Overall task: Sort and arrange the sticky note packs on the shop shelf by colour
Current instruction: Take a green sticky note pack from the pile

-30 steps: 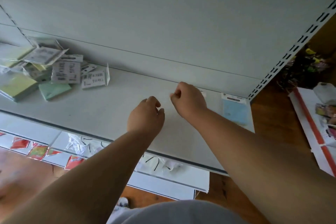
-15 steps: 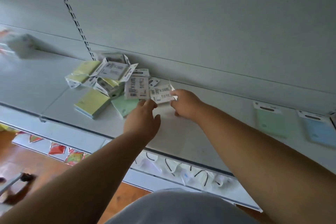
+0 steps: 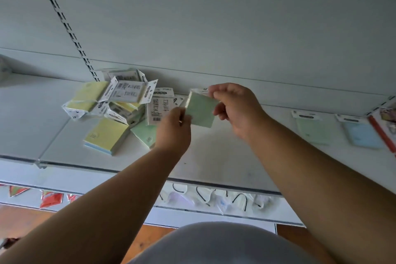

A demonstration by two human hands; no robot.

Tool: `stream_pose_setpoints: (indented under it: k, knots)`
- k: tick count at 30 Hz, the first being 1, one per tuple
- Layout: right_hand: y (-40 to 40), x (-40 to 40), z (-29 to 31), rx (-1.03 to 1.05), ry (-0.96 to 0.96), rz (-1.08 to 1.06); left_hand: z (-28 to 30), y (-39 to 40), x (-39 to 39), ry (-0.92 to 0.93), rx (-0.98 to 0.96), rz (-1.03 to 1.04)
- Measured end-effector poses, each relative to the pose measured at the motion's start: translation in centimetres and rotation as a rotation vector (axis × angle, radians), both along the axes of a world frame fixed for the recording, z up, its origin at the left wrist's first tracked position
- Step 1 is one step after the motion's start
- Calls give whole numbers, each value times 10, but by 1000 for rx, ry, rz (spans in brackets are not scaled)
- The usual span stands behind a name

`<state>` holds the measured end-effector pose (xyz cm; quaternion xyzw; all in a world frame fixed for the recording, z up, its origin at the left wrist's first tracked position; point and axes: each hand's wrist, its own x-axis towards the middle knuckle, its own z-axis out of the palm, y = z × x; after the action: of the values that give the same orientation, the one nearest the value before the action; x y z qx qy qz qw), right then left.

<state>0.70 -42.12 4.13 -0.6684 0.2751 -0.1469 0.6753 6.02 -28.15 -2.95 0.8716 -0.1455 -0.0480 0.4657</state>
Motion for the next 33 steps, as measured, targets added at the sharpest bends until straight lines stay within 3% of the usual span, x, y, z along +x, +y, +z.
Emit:
stream_pose_setpoints:
  k: [2,5,9,13,15,20,26,33]
  knots:
    - [-8,-9,-9,-247,30,-74,1,-7,-10,199,-168,0]
    - [-23,-26,-19,-518,224,-71,-1,-18,-32,393,-267,-33]
    - [-53,-57,-22,-442,327,-81,-3,-40,-56,451,-293,-98]
    - [-92,-90,-28,-353,235,-203,2,-72,-79,332,-188,-223]
    - [-114,-107,-32,-402,232,-268,4,-96,-92,244,-101,-272]
    - [-181,-145,-39,-543,292,-332,4,-169,-123,218,56,-319]
    - [-258,-152,-47,-706,401,-194,5,-245,-139,132,239,-264]
    - [-288,-140,-71,-906,472,-27,-2,-273,-143,13,452,-184]
